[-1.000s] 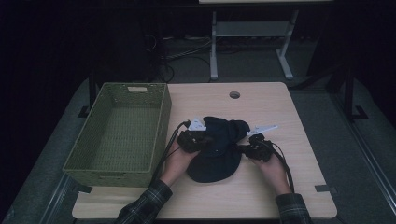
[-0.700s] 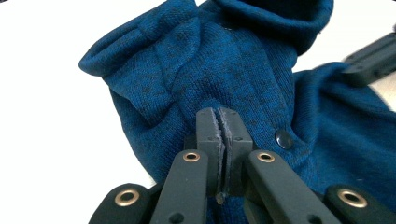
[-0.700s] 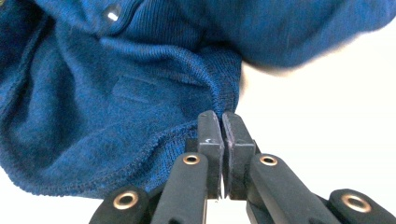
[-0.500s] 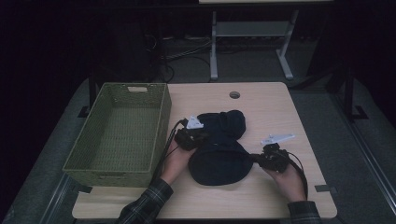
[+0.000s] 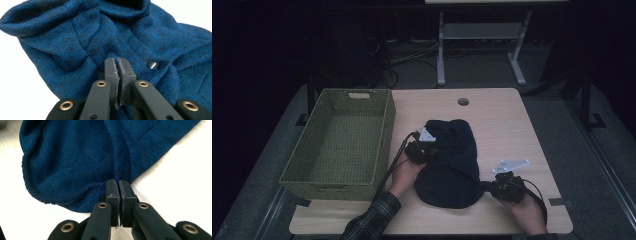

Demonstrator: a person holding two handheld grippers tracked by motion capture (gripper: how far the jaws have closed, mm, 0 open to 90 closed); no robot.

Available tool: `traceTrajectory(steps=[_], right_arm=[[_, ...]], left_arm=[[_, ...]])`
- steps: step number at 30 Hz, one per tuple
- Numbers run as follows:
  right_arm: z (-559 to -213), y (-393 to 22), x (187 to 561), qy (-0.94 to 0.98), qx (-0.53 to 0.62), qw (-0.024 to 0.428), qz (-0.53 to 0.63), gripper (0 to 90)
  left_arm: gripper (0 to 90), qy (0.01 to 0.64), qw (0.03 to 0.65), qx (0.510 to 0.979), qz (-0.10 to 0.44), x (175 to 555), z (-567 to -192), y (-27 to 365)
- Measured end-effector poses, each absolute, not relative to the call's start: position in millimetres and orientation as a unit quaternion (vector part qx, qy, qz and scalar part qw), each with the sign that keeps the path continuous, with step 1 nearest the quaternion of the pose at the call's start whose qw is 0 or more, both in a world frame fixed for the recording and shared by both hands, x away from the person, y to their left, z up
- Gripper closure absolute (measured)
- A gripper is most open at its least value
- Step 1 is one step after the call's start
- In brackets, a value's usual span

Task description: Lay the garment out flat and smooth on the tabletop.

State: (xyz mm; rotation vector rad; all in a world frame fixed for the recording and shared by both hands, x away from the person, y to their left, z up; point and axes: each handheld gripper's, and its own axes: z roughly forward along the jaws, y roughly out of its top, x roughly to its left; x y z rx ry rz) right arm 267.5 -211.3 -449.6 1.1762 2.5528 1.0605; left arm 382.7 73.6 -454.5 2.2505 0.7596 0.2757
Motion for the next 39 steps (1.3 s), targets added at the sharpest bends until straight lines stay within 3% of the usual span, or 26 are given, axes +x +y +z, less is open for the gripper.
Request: traceTrajectory(steps=[3, 6, 9, 12, 15, 24, 39], right_arm=[[-446.0, -212.3, 268.0, 0.840, 0.391, 0.077, 0.367, 66.7], [-433.3, -215.3, 269.2, 0.825, 0.388, 0.091, 0.400, 63.3], [-422.3, -216.6, 274.8, 0.816, 0.389, 0.097, 0.417, 68.0], [-421.9, -214.3, 286.1, 0.820, 0.387, 0.106, 0.408, 81.9], [-429.4, -208.8, 300.2, 0.830, 0.380, 0.107, 0.393, 89.6], [-459.4, -185.3, 331.0, 0.857, 0.372, 0.077, 0.347, 89.9], [-461.3, -202.0, 297.8, 0.865, 0.372, 0.073, 0.329, 90.0]], left_arm=[[76.3, 0.295, 0.368, 0.875, 0.110, 381.2, -451.5, 75.4], [69.6, 0.294, 0.372, 0.871, 0.124, 377.1, -442.1, 79.7], [68.4, 0.295, 0.380, 0.866, 0.132, 369.9, -430.4, 84.8], [80.2, 0.294, 0.376, 0.870, 0.124, 361.1, -425.2, 88.0], [86.3, 0.290, 0.365, 0.875, 0.133, 352.2, -430.6, 88.2], [89.5, 0.293, 0.342, 0.888, 0.097, 350.2, -460.4, 84.9], [89.7, 0.255, 0.353, 0.898, 0.063, 320.1, -462.0, 72.6]])
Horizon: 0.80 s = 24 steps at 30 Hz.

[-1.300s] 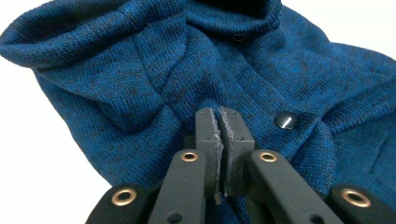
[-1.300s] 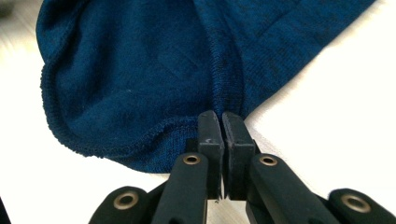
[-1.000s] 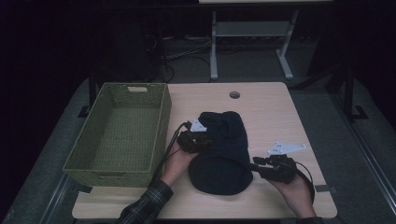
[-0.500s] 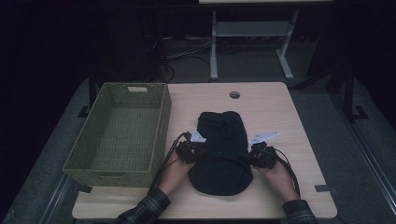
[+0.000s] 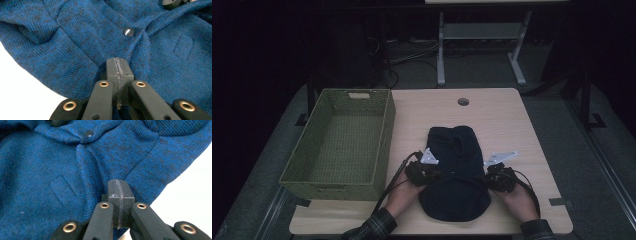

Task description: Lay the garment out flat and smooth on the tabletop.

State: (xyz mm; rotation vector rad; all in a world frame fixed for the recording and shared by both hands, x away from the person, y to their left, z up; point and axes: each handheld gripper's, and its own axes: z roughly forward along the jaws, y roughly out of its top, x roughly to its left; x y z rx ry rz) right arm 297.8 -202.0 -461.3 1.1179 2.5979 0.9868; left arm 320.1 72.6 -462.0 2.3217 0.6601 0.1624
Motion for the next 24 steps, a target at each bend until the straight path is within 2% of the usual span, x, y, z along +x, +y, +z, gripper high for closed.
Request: traceTrajectory(steps=[16, 19, 24], right_arm=[[-461.1, -215.1, 270.0, 0.866, 0.367, 0.075, 0.331, 89.9], [-459.1, -215.1, 269.8, 0.865, 0.366, 0.082, 0.333, 85.4], [-455.2, -218.3, 271.4, 0.857, 0.372, 0.089, 0.345, 78.8]], left_arm=[[89.6, 0.232, 0.361, 0.902, 0.043, 307.0, -462.7, 62.6], [85.8, 0.234, 0.365, 0.900, 0.035, 309.5, -461.1, 65.5], [74.1, 0.242, 0.374, 0.895, 0.037, 311.8, -456.8, 68.5]])
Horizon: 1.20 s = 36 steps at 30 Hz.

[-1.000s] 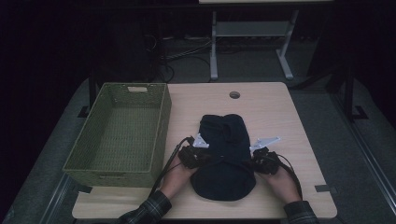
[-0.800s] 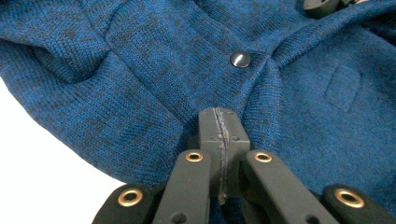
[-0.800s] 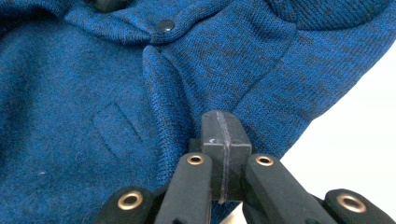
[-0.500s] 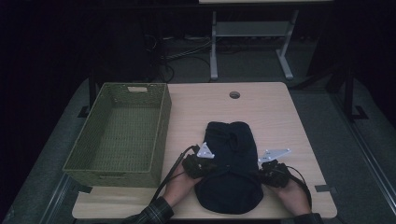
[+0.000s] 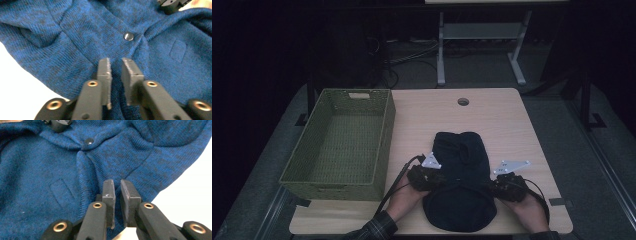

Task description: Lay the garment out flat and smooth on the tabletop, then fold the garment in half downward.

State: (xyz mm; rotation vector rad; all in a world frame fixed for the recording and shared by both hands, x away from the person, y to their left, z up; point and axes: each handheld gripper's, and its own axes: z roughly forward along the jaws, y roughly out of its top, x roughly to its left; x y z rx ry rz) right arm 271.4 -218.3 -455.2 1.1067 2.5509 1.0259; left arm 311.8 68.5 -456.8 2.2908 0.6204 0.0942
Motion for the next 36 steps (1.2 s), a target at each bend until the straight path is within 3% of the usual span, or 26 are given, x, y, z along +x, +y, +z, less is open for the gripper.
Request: traceTrajectory(steps=[12, 16, 22, 36], right_arm=[[-449.0, -223.3, 289.0, 0.845, 0.388, 0.095, 0.355, 54.5], [-446.2, -224.3, 297.6, 0.842, 0.391, 0.094, 0.359, 50.5], [-439.8, -225.4, 311.0, 0.839, 0.392, 0.099, 0.364, 46.7], [-428.9, -229.4, 348.7, 0.831, 0.406, 0.093, 0.368, 42.7]], left_arm=[[40.5, 0.262, 0.376, 0.887, 0.058, 329.3, -439.5, 78.6], [34.4, 0.268, 0.378, 0.884, 0.062, 339.3, -433.3, 80.0], [27.5, 0.274, 0.389, 0.877, 0.070, 353.4, -427.8, 78.4], [26.0, 0.282, 0.406, 0.864, 0.097, 386.1, -421.0, 80.1]])
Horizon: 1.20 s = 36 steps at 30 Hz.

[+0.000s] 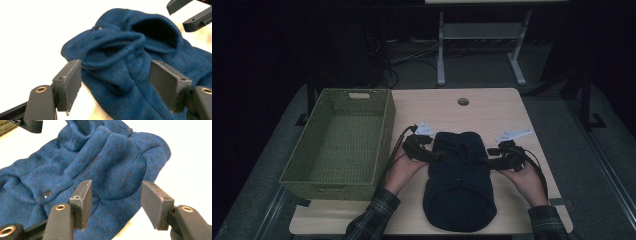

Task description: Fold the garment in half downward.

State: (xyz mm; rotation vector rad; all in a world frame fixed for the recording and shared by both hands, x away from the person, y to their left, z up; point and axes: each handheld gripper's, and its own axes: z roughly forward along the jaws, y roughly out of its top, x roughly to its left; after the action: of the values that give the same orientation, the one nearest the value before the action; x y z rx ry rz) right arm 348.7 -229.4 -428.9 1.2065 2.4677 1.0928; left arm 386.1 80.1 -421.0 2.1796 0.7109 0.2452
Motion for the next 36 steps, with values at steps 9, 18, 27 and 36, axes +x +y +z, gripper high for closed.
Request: traceTrajectory(steps=[9, 18, 27, 36], right_arm=[[-421.1, -230.6, 371.4, 0.822, 0.412, 0.087, 0.383, 41.8], [-411.6, -228.8, 398.3, 0.821, 0.415, 0.101, 0.379, 41.5], [-418.7, -221.9, 424.7, 0.826, 0.414, 0.106, 0.367, 44.8], [-427.8, -220.7, 443.7, 0.819, 0.429, 0.111, 0.365, 46.1]], left_arm=[[26.6, 0.282, 0.403, 0.864, 0.107, 404.6, -416.6, 76.3], [30.0, 0.308, 0.414, 0.850, 0.107, 430.3, -417.1, 72.9], [31.2, 0.335, 0.404, 0.842, 0.124, 460.8, -421.7, 70.4], [31.5, 0.367, 0.365, 0.849, 0.104, 476.8, -447.8, 69.3]])
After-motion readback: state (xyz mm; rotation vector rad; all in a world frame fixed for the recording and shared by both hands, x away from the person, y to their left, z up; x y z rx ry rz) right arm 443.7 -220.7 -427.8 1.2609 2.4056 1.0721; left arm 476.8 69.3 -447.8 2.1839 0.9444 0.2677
